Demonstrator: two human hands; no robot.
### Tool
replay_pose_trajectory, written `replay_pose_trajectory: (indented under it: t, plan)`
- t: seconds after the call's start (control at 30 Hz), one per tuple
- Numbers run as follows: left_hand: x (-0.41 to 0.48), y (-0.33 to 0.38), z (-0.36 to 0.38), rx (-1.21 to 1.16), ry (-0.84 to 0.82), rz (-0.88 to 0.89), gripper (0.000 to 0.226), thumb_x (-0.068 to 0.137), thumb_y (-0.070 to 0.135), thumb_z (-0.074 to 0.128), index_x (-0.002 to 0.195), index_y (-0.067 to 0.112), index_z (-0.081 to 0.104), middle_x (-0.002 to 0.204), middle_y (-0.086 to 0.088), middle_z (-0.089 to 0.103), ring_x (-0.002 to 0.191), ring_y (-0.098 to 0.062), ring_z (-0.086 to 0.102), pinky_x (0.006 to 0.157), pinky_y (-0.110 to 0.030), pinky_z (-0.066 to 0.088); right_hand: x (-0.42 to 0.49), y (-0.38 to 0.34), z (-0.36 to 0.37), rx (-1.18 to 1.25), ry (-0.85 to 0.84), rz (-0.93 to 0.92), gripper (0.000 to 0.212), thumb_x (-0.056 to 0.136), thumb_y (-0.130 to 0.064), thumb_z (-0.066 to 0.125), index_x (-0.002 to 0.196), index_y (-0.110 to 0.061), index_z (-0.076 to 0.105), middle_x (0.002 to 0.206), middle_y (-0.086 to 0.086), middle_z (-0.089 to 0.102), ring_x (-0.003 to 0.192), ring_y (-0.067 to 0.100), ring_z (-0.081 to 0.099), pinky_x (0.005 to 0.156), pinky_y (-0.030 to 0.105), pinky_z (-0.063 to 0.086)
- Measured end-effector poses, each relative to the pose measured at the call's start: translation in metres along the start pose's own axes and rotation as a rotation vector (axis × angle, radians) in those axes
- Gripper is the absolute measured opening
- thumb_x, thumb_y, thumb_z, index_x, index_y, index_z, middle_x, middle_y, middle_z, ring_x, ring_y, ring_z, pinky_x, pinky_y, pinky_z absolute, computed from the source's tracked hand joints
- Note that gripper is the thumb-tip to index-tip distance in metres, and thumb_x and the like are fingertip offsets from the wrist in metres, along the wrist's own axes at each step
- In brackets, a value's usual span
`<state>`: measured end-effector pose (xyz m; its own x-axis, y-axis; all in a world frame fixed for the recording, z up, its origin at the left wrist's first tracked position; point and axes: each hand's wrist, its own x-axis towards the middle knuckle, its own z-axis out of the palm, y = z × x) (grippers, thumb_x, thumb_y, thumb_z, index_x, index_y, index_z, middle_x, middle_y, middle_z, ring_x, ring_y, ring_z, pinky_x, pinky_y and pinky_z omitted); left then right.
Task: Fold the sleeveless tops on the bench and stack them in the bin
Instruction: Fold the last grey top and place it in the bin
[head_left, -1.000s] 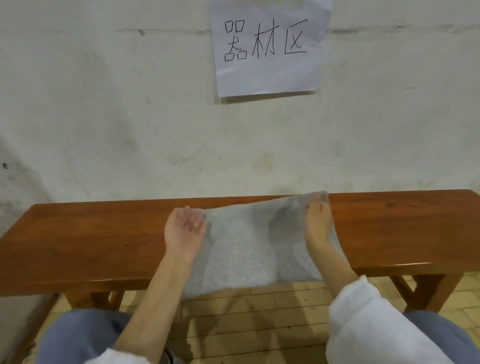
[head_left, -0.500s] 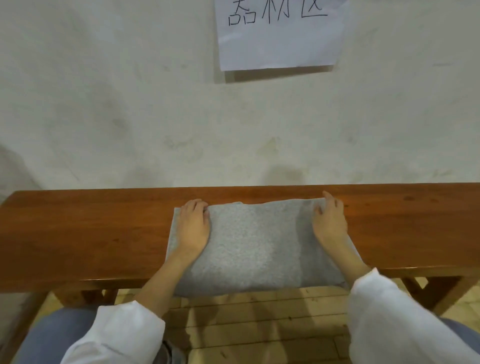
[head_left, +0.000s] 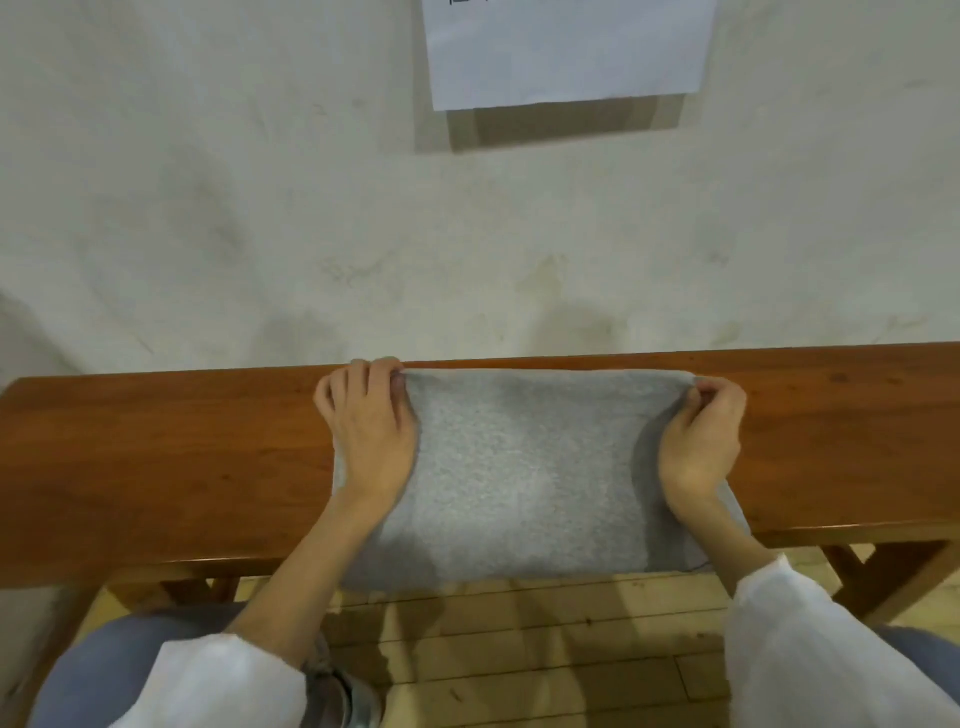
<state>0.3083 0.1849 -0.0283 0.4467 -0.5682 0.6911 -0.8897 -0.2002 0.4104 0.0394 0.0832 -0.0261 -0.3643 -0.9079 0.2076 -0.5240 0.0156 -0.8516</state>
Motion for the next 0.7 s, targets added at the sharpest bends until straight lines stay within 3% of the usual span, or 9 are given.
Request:
replay_pose_trajectory:
  t: [0.1,0.17,0.27,0.33,0.4,0.47,0.57,0.7]
  plan:
    - [0.011,-0.004,0.021,0.109,-0.151,-0.068,0.014,0.086,0.005,0.055,0.098,0.007,0.063,0.09,-0.012,0.059,0.088,-0.032,0.052,0.088,-0.042,0.032,0.014,-0.006,0.01,-0.073,-0.091,-0.025,0.018,0.1,-0.02,0.041,0.112,-0.008,0.048,0.111,0.008,0.056,0.091,0.024,0.054,0.073,0.029,0.034]
    - [0.008,-0.004,0.032,0.127,-0.331,-0.153,0.029,0.082,0.001,0.057,0.11,0.003,0.062,0.103,-0.02,0.058,0.099,-0.039,0.053,0.094,-0.05,0.037,0.018,-0.006,0.016,-0.217,-0.231,-0.042,0.021,0.098,-0.015,0.045,0.117,-0.006,0.049,0.117,0.013,0.055,0.103,0.031,0.055,0.077,0.03,0.037]
    - [-0.003,0.004,0.038,-0.074,-0.5,-0.009,0.033,0.087,0.006,0.051,0.118,0.003,0.062,0.125,-0.022,0.054,0.116,-0.039,0.05,0.103,-0.051,0.038,-0.007,-0.013,0.022,-0.386,-0.378,-0.184,0.036,0.097,-0.018,0.047,0.131,-0.007,0.045,0.137,0.015,0.045,0.125,0.03,0.043,0.1,0.036,0.037]
    - [-0.012,0.014,0.039,-0.134,-0.638,0.18,0.044,0.095,0.029,0.036,0.128,0.009,0.057,0.14,-0.016,0.047,0.132,-0.033,0.04,0.114,-0.045,0.027,-0.039,-0.024,0.024,-0.41,-0.485,-0.236,0.053,0.099,-0.03,0.043,0.144,-0.007,0.03,0.153,0.015,0.025,0.142,0.029,0.021,0.115,0.038,0.019]
    - [-0.023,0.019,0.039,-0.018,-0.81,0.307,0.067,0.091,0.05,0.01,0.144,0.02,0.039,0.155,-0.004,0.029,0.145,-0.022,0.019,0.118,-0.038,0.004,-0.078,-0.03,0.026,-0.48,-0.611,-0.207,0.068,0.099,-0.046,0.033,0.151,-0.007,0.01,0.159,0.013,0.003,0.147,0.028,0.001,0.118,0.039,0.002]
    - [-0.028,0.02,0.039,0.124,-0.877,0.325,0.075,0.087,0.054,-0.004,0.151,0.025,0.02,0.159,0.002,0.014,0.147,-0.017,0.004,0.117,-0.035,-0.008,-0.107,-0.024,0.031,-0.621,-0.631,-0.234,0.077,0.096,-0.059,0.015,0.151,-0.007,0.001,0.159,0.015,-0.002,0.147,0.029,-0.005,0.117,0.043,-0.006]
    - [-0.037,0.027,0.03,0.234,-0.874,0.202,0.059,0.098,0.047,0.004,0.152,0.026,0.01,0.161,0.001,0.003,0.147,-0.017,-0.004,0.118,-0.038,-0.009,-0.112,-0.009,0.039,-0.761,-0.595,-0.407,0.094,0.079,-0.067,-0.01,0.152,-0.009,0.0,0.159,0.015,-0.002,0.147,0.03,-0.005,0.116,0.044,-0.012]
    - [-0.058,0.042,0.004,0.321,-0.823,-0.081,0.057,0.1,0.045,0.02,0.152,0.023,0.012,0.16,-0.005,0.011,0.146,-0.025,0.007,0.117,-0.041,0.002,-0.062,-0.006,0.037,-0.737,-0.871,-0.76,0.102,0.07,-0.08,-0.017,0.152,-0.021,-0.004,0.16,0.003,-0.01,0.146,0.018,-0.013,0.115,0.035,-0.016]
